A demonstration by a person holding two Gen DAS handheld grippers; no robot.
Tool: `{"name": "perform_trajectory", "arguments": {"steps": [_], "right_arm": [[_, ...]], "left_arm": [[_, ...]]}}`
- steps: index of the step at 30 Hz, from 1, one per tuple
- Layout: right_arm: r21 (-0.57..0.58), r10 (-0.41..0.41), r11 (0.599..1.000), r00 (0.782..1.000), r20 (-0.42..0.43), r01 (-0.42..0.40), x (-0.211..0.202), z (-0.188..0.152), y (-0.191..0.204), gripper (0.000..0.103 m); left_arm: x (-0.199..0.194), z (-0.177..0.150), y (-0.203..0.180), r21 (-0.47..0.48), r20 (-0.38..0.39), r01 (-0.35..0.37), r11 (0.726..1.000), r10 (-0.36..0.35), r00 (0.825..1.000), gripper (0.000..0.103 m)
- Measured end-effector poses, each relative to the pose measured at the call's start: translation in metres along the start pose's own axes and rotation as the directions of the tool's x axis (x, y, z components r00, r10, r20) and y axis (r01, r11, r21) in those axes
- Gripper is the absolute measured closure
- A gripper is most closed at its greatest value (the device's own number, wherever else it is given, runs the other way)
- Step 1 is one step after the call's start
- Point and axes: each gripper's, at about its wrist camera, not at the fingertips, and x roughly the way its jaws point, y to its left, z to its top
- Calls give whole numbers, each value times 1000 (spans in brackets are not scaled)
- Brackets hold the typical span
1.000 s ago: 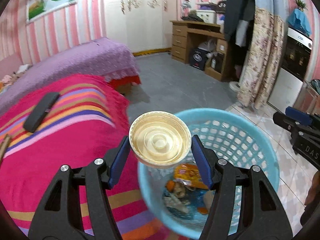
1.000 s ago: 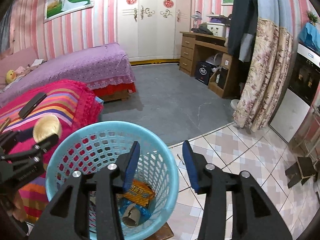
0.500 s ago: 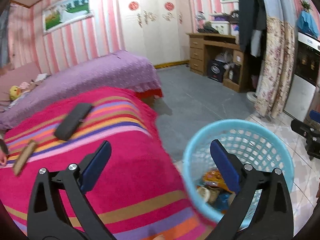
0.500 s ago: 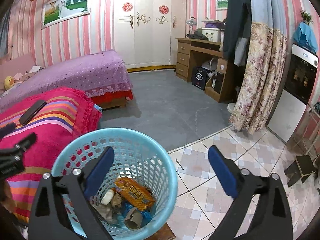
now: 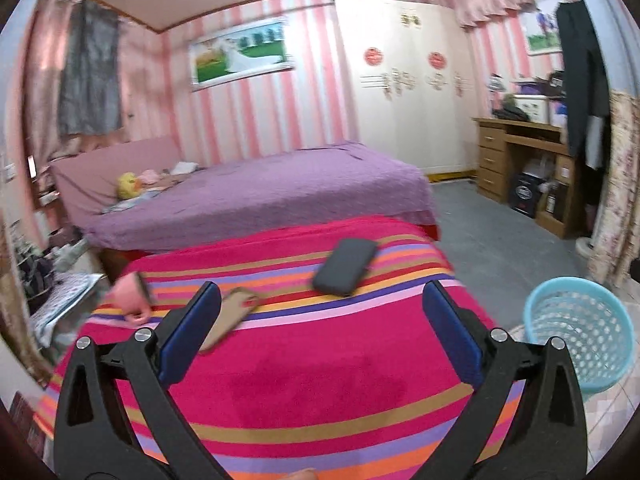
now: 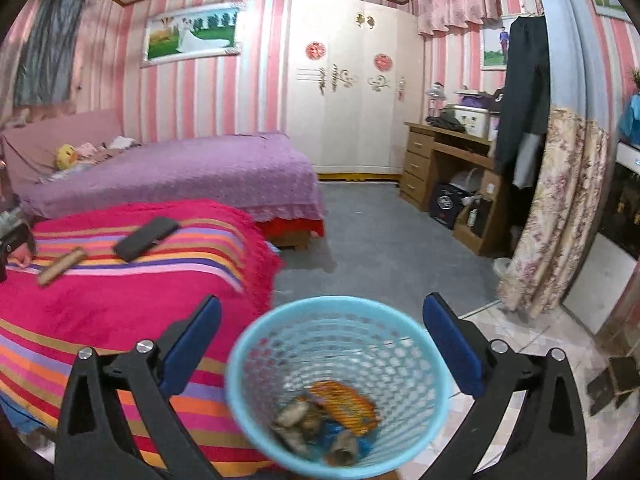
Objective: Collect trash
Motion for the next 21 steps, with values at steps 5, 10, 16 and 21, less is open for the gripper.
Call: {"name": "perform_trajectory", "arguments": {"steps": [5,10,16,21], "right_arm": [[35,85,996,996,8,-85,-18,-9,30,5],[-13,116,993,993,27,-115,-35,-19,66,5],[-74,131,989,990,48,-127,-44,-29,98,5],[-94,141,986,988,61,-135,-41,-33,113,5]], "left_arm": [[-20,-16,38,-24,-3,-55,998,55,999,6],[-31,-37,59,-57,-34,-54,997,52,998,6],[-24,-53,62,-47,-59,-58,997,55,997,6],[-20,-58,64,-79,-63,-51,996,46,997,6]]}}
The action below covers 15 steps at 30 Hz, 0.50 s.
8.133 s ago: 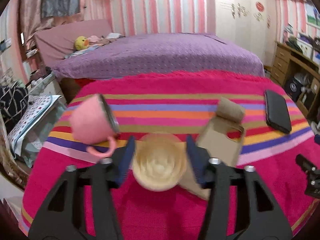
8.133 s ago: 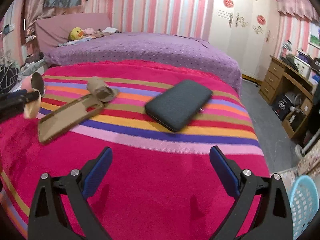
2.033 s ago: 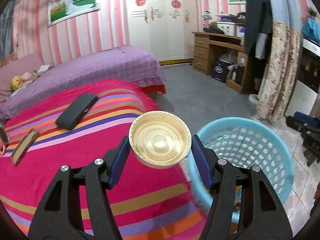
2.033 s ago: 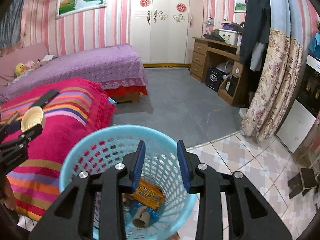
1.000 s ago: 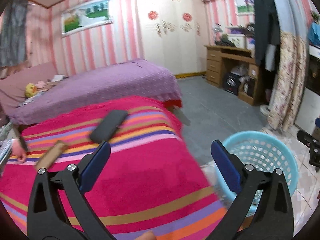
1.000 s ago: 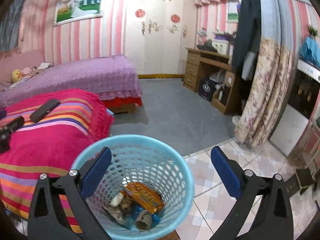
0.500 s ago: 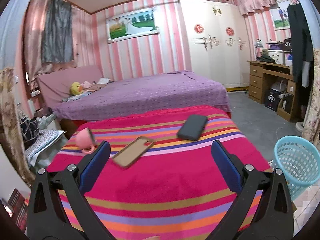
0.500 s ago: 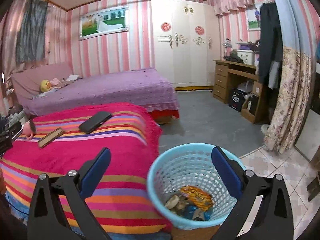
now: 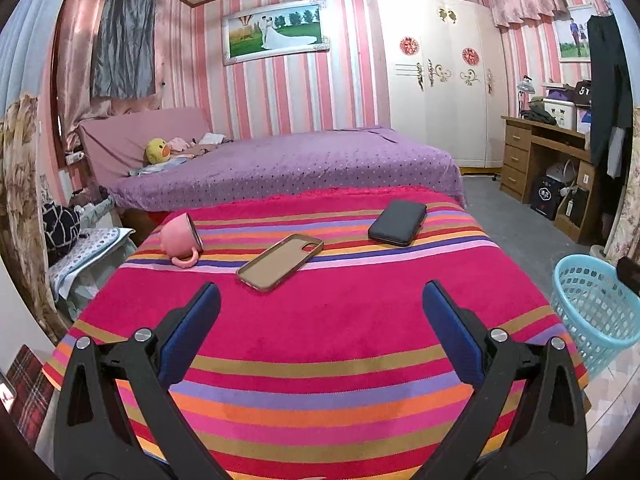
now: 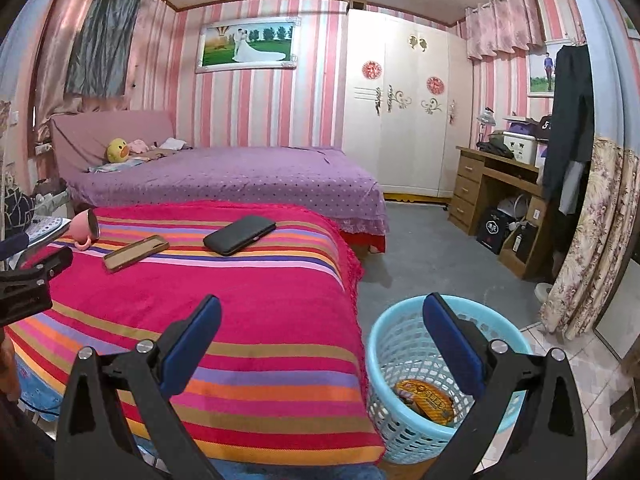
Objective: Collect trash
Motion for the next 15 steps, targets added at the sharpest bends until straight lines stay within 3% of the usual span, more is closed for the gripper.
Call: {"name": "perform_trajectory", "arguments": {"steps": [15], "right_arm": [[-19,10,1000,1000,-4,-10,13,-4,11,5]], "left_arm": [[3,-6,-10,-3,11,30,1000,-30,1000,6]]}}
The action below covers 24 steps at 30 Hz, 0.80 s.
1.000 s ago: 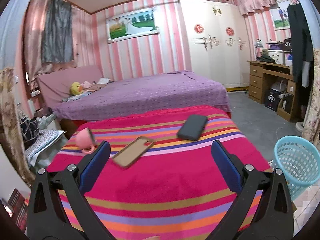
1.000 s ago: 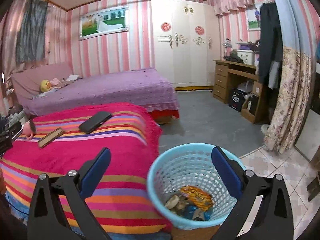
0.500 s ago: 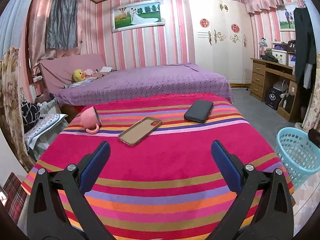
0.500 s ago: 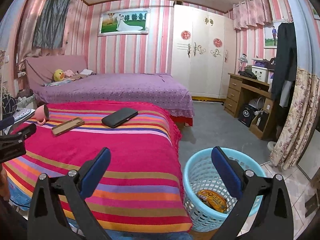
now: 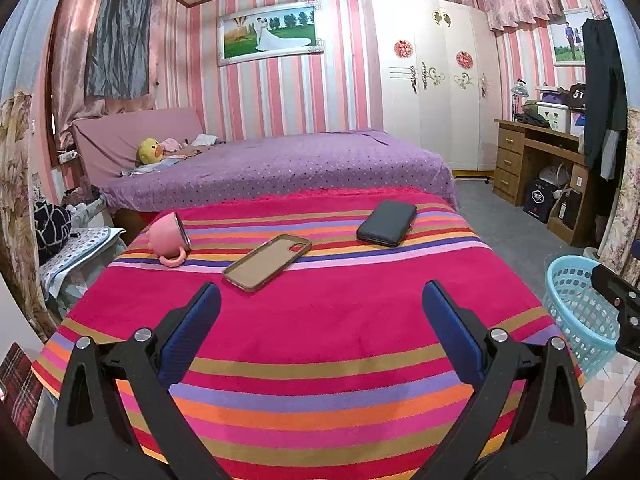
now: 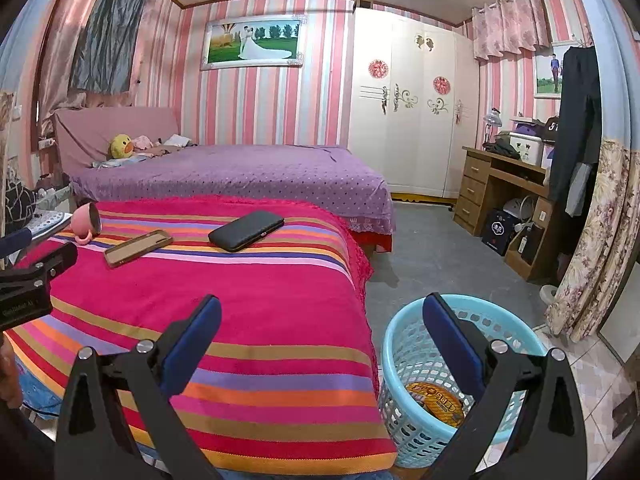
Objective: Collect trash
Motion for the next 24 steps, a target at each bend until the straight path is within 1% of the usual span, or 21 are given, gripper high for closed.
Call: {"name": "perform_trajectory", "arguments": {"steps": [9,24], "right_arm": [[-4,5,1000,1000,3,-5,2,-2,0,5],[4,2,1000,1000,29,-2,-1,-4,0,5]], "left_arm": [[1,-2,-11,20,6,11,1000,-11,1000,6],[-3,-3,-12,18,23,18,1000,-19,1000,6]]}}
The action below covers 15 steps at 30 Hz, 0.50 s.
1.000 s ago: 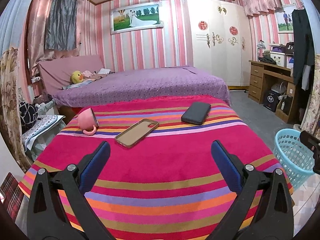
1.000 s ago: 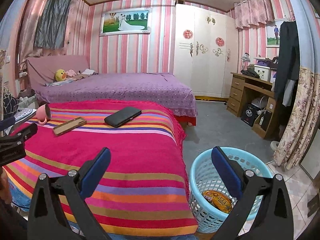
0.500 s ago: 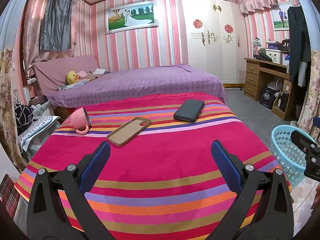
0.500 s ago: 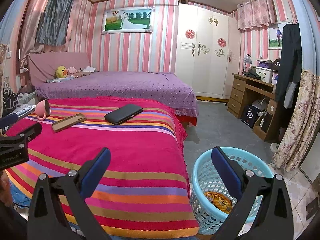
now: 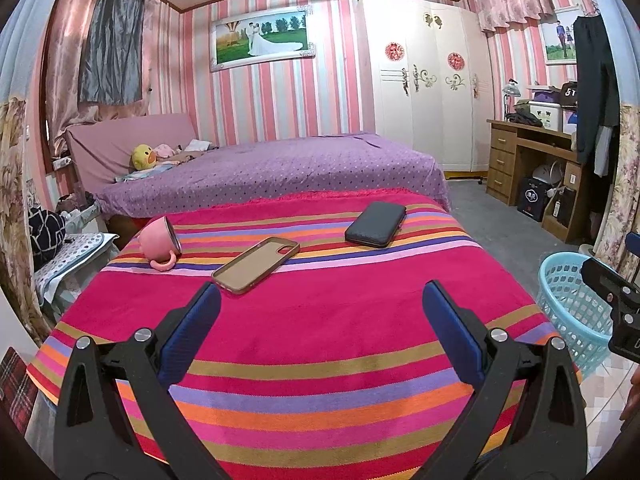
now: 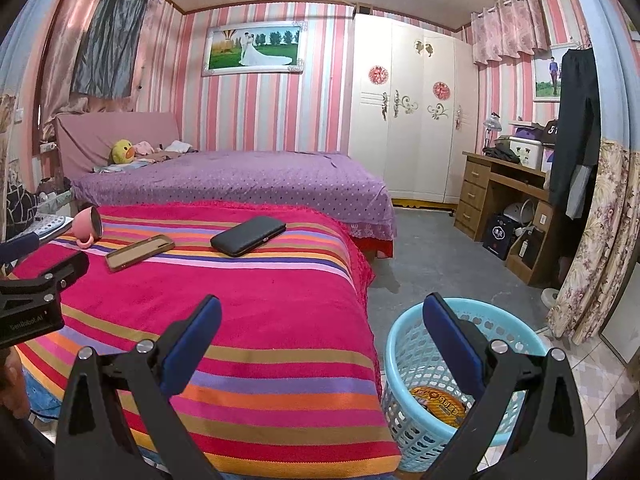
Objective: Collect trash
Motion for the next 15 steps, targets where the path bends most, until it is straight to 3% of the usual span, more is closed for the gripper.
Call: {"name": "perform_trajectory", "arguments": {"steps": [15], "right_arm": [[6,-6,1000,1000,10,6,-3,0,-1,5]], "left_arm": [[-4,0,2,-1,6,1,1000,-1,1000,6]]}}
